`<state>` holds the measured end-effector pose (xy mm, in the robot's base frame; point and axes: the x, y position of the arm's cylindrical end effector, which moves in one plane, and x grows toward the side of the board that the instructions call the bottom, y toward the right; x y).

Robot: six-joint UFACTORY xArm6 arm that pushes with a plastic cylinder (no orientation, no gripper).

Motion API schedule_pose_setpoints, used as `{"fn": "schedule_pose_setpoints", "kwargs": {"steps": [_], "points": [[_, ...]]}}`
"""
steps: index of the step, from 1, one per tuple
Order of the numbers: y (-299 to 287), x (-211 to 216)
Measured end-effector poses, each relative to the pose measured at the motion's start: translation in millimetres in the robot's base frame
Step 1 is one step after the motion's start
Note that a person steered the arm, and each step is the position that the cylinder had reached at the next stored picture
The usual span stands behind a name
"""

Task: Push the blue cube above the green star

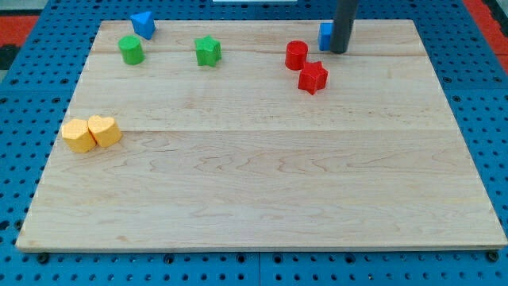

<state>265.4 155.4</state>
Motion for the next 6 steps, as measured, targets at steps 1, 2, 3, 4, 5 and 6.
{"fn": "schedule_pose_setpoints", "kwargs": {"steps": [1, 2, 3, 4, 5, 6], "points": [[56, -2], [-9, -24], [-96, -30], [-61, -28], [-53, -63], [-148, -63]]}}
